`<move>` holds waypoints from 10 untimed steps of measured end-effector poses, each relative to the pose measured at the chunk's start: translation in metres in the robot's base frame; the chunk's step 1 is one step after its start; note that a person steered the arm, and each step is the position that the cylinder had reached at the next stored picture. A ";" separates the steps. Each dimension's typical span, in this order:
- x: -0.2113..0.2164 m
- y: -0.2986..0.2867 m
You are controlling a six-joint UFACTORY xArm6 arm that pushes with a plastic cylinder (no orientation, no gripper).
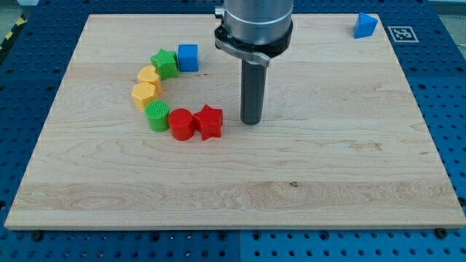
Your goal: Push the blue triangle into the blue cube
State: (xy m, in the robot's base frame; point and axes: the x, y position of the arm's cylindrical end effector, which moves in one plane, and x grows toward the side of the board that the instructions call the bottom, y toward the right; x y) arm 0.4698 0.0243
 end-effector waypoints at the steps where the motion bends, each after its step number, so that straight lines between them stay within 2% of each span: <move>1: 0.010 -0.015; 2: 0.009 -0.035; 4: 0.006 -0.036; 5: -0.011 0.008; 7: -0.081 0.179; 8: -0.130 0.253; 9: -0.197 0.289; 10: -0.257 0.292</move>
State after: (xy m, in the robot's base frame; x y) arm 0.2123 0.3168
